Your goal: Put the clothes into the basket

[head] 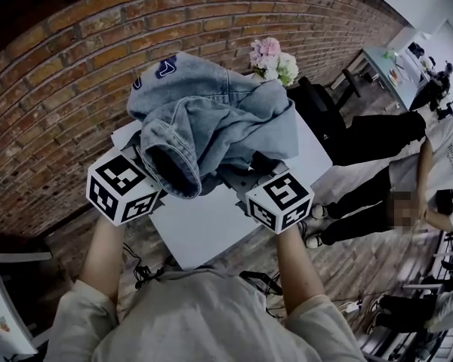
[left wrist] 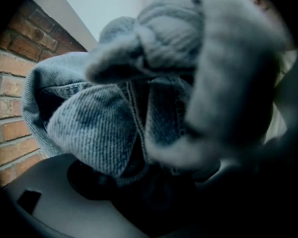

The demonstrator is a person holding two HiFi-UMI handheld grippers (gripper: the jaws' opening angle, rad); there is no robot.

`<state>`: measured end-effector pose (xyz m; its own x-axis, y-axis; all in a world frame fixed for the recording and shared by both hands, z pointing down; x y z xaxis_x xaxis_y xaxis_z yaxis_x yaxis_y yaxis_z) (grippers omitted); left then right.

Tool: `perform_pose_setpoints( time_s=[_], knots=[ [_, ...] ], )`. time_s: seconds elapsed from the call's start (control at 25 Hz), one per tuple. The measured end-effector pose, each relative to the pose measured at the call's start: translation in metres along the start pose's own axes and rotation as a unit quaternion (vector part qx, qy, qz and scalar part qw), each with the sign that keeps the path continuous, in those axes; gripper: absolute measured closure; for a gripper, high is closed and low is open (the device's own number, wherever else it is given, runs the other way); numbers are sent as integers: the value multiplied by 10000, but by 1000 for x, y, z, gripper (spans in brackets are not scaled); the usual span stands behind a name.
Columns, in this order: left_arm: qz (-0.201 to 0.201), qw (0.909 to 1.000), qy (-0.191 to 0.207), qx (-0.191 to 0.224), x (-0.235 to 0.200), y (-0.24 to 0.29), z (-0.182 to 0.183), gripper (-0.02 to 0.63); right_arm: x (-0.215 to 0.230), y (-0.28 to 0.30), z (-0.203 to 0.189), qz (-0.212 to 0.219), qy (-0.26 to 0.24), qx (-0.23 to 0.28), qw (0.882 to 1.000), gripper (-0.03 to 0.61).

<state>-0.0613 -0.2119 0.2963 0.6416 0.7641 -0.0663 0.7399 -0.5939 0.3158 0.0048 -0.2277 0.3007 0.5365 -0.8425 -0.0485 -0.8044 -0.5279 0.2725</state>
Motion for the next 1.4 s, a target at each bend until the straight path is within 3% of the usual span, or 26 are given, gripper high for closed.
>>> perform_pose_setpoints(
  time_s=[0.32,0.6,1.08,1.4],
  knots=[
    [215,9992,317,140,-34,12,29,186,33,22,27,-26,-255,248,9994,316],
    [402,9979,480,168,-64,26,27,186,54,49,25,-43,-358,332,9988,316],
    [237,9997,-46,-47,-124,80,-14,186,105,104,-22,-126,-122,-254,9995,316],
    [334,9949,-668,-682,-142,114,-74,186,120,132,-88,-108,401,-1036,9938,316]
  ],
)
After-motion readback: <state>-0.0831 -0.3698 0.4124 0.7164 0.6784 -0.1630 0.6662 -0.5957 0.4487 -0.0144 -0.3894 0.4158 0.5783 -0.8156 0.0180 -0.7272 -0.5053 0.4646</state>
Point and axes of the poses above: the fingertips, and each gripper's own axes: y forward along the fingers, x to its right, z out of its top, the point moved 2 cm from there along -y, backward along the fingers, and after that the axes turned 2 degrees about -x, right-handed, at the moved point
